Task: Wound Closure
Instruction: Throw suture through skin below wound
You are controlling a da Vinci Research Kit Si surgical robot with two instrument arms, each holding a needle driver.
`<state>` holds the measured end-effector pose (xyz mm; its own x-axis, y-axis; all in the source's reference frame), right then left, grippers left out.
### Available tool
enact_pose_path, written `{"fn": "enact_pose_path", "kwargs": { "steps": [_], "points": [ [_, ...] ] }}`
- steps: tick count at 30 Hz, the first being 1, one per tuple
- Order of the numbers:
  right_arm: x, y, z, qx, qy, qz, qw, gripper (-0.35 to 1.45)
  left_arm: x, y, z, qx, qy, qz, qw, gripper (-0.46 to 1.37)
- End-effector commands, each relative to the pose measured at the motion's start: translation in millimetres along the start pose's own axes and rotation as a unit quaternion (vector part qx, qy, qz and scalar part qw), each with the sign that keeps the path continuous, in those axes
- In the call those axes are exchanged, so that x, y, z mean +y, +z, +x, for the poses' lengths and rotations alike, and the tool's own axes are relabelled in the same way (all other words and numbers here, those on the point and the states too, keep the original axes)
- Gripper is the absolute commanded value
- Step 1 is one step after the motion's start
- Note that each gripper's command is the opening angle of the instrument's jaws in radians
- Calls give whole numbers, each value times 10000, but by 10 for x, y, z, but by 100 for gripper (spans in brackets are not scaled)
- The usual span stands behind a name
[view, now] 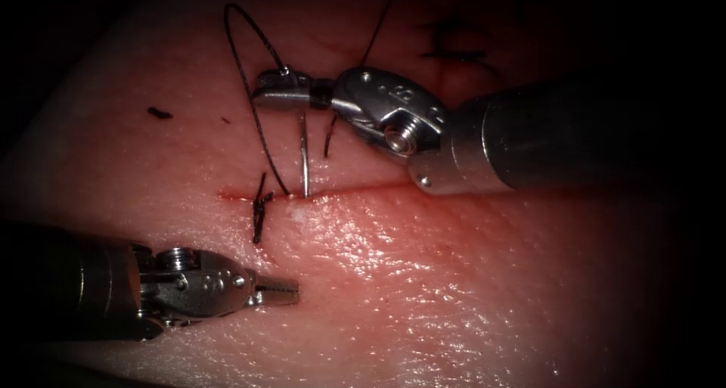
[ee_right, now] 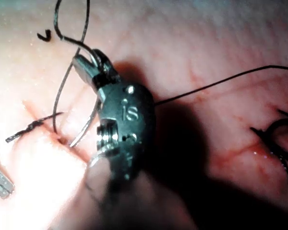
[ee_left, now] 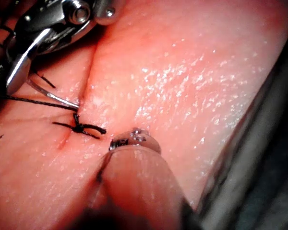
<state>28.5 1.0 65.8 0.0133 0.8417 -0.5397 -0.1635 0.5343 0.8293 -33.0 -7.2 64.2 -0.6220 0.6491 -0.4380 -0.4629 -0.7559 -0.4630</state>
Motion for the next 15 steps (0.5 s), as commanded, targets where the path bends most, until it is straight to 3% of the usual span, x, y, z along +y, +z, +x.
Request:
{"fn": "enact_pose_path", "kwargs": {
  "steps": [1, 9, 11, 15],
  "points": [
    [-1, 1, 2, -44, 174, -40, 9998, -35, 0, 1, -1, -1, 1, -16, 10000, -35],
    [-3, 2, -2, -87, 1048, -58, 9944, -35, 1, 2, -2, 0, 6, -25, 10000, -35],
    [-4, 3, -2, -60, 1578, -104, 9874, -35, 1, 2, -2, 0, 8, -24, 10000, -35],
    [-6, 5, -3, -79, 1869, -100, 9823, -35, 1, 3, -3, 1, 10, -21, 10000, -35]
  ]
}}
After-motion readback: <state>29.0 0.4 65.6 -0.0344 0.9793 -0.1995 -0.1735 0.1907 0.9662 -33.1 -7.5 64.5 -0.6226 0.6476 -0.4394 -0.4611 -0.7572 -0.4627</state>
